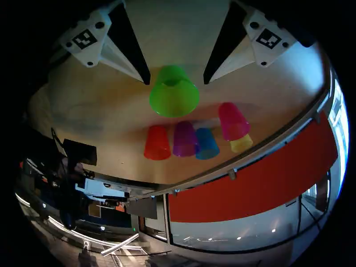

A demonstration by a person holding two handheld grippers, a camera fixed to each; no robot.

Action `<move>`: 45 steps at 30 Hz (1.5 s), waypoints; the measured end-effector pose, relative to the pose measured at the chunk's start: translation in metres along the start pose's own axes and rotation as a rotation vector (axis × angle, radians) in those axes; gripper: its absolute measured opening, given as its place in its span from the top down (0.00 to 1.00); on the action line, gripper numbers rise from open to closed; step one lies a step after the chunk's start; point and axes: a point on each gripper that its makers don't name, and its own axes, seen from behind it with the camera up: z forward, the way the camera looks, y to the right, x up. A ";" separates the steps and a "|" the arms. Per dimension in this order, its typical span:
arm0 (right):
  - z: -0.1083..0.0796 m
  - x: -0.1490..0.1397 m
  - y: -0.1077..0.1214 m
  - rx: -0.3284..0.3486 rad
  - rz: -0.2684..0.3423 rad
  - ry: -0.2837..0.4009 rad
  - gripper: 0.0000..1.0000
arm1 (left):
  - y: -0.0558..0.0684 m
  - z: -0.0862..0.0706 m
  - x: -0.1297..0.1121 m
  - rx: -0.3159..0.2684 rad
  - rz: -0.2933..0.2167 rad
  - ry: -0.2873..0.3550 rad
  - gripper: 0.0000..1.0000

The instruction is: Pour water

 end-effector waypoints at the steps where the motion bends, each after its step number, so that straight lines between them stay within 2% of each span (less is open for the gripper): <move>1: 0.000 0.000 0.000 0.001 -0.001 0.000 0.01 | 0.001 0.001 0.000 -0.002 0.006 -0.003 0.12; 11: 0.006 -0.003 -0.005 0.014 -0.013 -0.005 0.01 | 0.004 0.016 -0.008 -0.031 0.050 -0.056 0.12; 23: 0.010 -0.006 -0.008 0.023 -0.006 -0.011 0.01 | 0.004 0.029 -0.001 -0.051 0.080 -0.062 0.12; 45: 0.014 -0.013 -0.012 0.033 -0.004 -0.019 0.01 | 0.008 0.046 0.010 -0.077 0.041 -0.025 0.12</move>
